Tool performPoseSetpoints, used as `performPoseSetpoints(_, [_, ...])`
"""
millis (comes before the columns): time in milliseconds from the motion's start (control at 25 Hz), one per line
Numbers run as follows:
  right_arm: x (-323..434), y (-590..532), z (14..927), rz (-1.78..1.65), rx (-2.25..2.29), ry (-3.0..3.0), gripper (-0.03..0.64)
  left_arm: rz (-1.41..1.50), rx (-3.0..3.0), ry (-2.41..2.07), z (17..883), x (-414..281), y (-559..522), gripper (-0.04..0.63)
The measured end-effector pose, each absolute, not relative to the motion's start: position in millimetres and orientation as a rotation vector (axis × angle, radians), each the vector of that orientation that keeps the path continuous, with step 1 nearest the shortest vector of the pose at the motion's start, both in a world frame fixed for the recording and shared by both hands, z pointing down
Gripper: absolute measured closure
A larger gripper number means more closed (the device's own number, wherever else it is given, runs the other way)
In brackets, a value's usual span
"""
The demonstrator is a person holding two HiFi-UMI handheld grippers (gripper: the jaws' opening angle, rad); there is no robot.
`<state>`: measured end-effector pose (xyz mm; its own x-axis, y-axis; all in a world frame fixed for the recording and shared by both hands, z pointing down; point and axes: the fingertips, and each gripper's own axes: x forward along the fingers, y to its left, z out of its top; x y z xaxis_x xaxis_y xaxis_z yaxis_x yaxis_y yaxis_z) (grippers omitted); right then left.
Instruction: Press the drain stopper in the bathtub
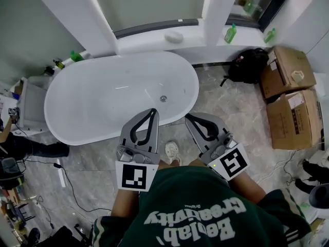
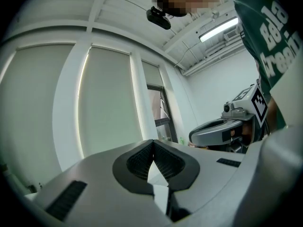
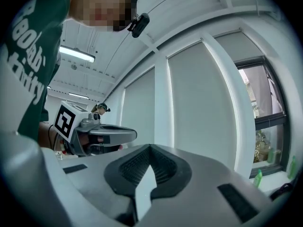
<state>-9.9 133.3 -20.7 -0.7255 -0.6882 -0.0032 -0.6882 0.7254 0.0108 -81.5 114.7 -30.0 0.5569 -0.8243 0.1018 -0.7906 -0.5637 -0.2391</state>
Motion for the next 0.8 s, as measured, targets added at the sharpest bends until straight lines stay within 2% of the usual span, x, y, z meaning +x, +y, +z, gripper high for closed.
performPoseSetpoints(600, [-37, 94, -16, -0.028, 1.233, -2.837, 0.603, -0.231, -2.725, 1.371, -20, -119, 69, 0.586])
performPoseSetpoints(800, [-39, 93, -16, -0.014, 1.208, -2.828, 0.603, -0.118, -2.794, 1.426, -17, -123, 63, 0.586])
